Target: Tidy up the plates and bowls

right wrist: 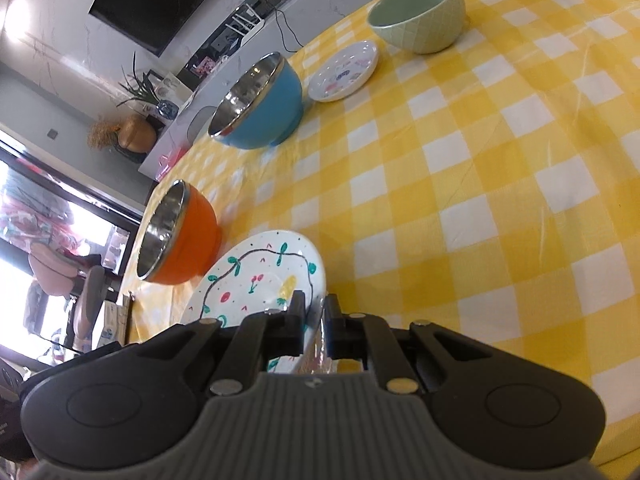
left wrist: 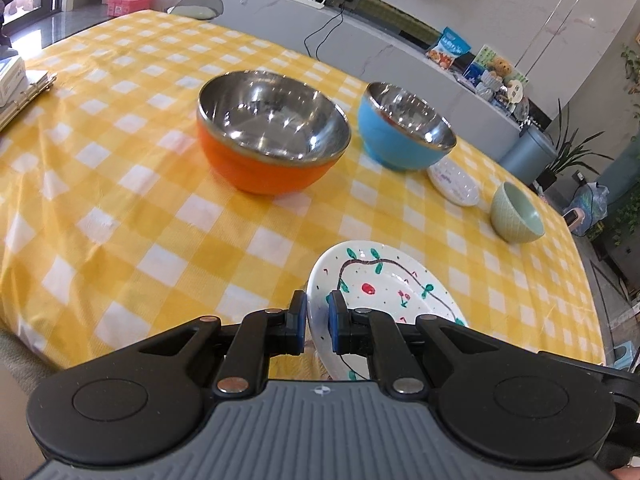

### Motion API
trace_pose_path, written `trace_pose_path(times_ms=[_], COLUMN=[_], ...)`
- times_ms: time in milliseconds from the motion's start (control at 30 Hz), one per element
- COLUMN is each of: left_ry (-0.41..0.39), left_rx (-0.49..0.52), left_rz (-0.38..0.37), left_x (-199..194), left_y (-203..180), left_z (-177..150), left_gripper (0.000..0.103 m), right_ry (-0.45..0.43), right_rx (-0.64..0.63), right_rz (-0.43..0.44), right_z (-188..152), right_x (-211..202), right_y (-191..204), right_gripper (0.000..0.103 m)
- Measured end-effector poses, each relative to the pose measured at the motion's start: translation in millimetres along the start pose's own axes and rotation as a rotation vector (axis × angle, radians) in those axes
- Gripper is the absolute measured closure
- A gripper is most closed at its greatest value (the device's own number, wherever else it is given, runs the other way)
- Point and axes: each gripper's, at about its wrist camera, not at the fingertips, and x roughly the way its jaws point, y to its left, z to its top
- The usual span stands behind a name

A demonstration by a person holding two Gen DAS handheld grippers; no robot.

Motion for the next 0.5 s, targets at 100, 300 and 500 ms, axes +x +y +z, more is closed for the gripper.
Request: trace_pose_path(times_ms=[100, 300, 500], left_ry=[0.013, 0.023, 0.026], left_rx=[-0.002, -0.003, 0.007], left_rz=[-0.001, 0.005, 0.011], left_x=[1, 3, 4], left_y=[3, 6, 6], left_z=[-4, -9, -10], left_gripper=[0.091, 0.091, 0.091], right_ry=[-0.005, -0.012, -0.025], right_rx=[-0.030, -0.080, -0.135], right_rz=[-0.018, -0.043, -0.074], right_z=[-2, -6, -9], right_x=[1, -1, -1], right_y=[3, 7, 15], right_gripper=[0.096, 0.096, 0.095])
